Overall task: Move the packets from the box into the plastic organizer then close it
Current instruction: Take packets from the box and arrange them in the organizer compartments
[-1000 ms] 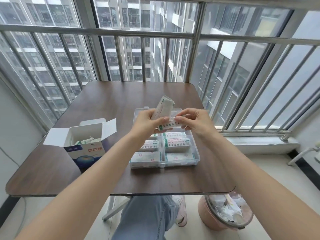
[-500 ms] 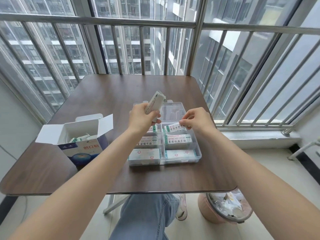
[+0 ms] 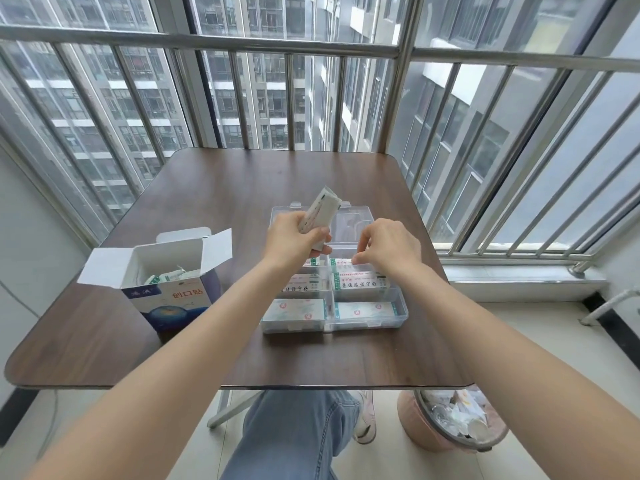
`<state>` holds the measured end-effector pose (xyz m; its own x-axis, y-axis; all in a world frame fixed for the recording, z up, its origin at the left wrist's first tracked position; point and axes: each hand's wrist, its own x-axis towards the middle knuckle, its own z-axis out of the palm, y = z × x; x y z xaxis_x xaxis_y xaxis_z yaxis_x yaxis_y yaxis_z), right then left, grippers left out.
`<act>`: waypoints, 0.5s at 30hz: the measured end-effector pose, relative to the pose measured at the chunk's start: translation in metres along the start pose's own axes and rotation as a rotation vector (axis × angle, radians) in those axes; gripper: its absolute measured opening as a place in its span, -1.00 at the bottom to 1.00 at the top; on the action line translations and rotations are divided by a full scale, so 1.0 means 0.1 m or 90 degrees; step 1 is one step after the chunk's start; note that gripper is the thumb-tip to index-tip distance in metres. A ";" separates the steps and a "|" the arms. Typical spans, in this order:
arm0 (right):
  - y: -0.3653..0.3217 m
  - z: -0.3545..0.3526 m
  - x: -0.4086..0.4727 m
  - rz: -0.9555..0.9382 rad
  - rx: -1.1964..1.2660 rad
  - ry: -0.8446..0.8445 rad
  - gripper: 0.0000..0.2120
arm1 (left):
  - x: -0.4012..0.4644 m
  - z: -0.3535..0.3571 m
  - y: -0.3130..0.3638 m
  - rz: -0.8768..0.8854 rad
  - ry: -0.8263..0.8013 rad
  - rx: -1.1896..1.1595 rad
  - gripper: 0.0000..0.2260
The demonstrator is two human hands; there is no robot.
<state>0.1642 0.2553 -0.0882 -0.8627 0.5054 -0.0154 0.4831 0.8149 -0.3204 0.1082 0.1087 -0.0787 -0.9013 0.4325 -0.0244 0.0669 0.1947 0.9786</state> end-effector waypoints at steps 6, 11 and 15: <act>0.02 -0.15 -0.02 -0.018 0.395 -0.020 -0.94 | -0.03 -0.02 0.01 -0.029 -0.064 -0.066 -0.84; 0.03 -0.35 -0.17 -0.037 0.693 -0.121 -0.89 | -0.11 0.01 0.08 -0.021 -0.159 -0.085 -0.84; 0.11 -0.33 -0.19 -0.023 0.677 -0.069 -0.89 | -0.12 0.05 0.09 0.008 -0.168 -0.117 -0.85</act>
<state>0.1910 0.2644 -0.0600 -0.9081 0.4150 -0.0564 0.1232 0.1360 -0.9830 0.1222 0.1098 -0.0707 -0.7576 0.6515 -0.0404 -0.0229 0.0353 0.9991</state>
